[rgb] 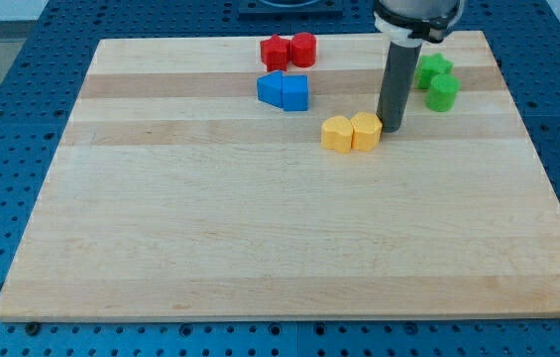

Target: Move the yellow hexagon and yellow heart to the centre left

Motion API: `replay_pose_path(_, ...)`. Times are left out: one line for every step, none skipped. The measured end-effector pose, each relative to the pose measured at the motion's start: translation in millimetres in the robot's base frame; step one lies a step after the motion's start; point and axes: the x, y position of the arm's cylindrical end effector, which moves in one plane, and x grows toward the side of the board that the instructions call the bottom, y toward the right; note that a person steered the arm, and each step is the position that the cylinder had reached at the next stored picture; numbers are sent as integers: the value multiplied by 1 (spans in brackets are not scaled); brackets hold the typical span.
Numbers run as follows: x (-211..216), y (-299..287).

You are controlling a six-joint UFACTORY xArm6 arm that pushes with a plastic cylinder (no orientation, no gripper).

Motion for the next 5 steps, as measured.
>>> replay_pose_path(6,0)
replay_pose_path(17,5)
replay_pose_path(22,12)
replay_pose_path(22,5)
replay_pose_path(22,-25)
